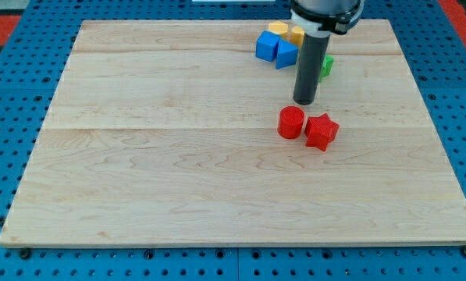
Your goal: Push the red circle and red star slightly right
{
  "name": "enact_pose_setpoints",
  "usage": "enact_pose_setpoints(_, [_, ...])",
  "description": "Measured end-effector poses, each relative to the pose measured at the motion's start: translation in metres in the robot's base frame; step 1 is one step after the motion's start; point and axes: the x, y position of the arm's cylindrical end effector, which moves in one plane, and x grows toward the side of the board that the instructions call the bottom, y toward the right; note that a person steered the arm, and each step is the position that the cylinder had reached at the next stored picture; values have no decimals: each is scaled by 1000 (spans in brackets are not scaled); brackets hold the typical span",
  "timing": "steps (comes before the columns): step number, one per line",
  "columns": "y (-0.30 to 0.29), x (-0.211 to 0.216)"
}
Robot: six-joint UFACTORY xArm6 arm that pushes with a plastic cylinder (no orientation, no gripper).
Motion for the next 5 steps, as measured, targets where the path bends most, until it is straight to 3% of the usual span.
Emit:
enact_pose_setpoints(1, [-20,29])
enact_pose_setpoints(3, [-83,22])
enact_pose_setpoints(4, [-35,78])
enact_pose_setpoints(5, [-8,82])
